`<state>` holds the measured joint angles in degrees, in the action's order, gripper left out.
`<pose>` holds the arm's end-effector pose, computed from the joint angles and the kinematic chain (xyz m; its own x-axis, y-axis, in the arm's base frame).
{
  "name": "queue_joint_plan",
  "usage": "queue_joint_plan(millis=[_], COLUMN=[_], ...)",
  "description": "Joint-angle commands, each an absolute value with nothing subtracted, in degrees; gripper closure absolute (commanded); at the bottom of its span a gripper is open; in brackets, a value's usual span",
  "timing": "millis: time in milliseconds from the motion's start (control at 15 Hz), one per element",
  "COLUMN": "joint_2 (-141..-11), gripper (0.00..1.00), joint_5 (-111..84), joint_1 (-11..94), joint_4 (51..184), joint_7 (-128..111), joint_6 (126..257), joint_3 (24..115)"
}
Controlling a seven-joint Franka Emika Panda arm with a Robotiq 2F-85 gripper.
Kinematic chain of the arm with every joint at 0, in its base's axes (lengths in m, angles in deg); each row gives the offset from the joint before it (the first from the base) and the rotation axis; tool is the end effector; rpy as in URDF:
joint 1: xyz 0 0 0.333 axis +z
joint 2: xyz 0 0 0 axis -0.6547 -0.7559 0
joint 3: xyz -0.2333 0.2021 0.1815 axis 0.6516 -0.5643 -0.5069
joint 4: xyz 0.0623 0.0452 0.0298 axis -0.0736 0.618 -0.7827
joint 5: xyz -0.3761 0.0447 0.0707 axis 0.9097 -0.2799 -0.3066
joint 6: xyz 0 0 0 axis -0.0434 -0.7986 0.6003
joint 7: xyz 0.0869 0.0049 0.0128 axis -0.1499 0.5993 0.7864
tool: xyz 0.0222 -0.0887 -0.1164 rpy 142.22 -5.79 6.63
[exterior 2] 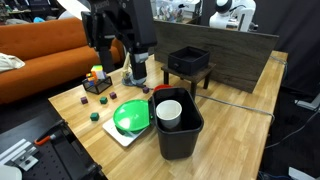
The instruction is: Put the purple thing to the furthest right on the plate
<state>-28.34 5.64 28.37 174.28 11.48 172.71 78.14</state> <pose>0.2951 -0.1795 0.4238 0.9928 0.0281 -0.1163 0.0503 -0.9800 0.1927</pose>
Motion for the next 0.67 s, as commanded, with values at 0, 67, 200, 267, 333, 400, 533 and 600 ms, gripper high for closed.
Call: queue_joint_plan(millis=[0, 67, 200, 267, 333, 400, 533, 600], joint_2=[-28.33, -28.33, -28.33, -28.65, -28.92, -29.32, -30.39, -31.20], gripper=[0.00, 0.00, 0.00, 0.00, 0.00, 0.00, 0.00, 0.00], joint_5=[5.61, 5.61, 5.61, 4.69, 3.81, 3.03, 0.72, -0.48], joint_1=[28.40, 28.40, 28.40, 29.18, 30.10, 31.24, 34.27, 35.68], joint_4=[174.22, 174.22, 174.22, 173.95, 173.62, 173.18, 171.79, 171.00], joint_7=[11.48, 11.48, 11.48, 11.46, 11.60, 11.55, 11.27, 11.01], joint_6=[172.60, 172.60, 172.60, 173.49, 174.30, 175.42, 177.45, 178.52], joint_3=[78.12, 78.12, 78.12, 77.97, 77.69, 77.04, 75.24, 74.39])
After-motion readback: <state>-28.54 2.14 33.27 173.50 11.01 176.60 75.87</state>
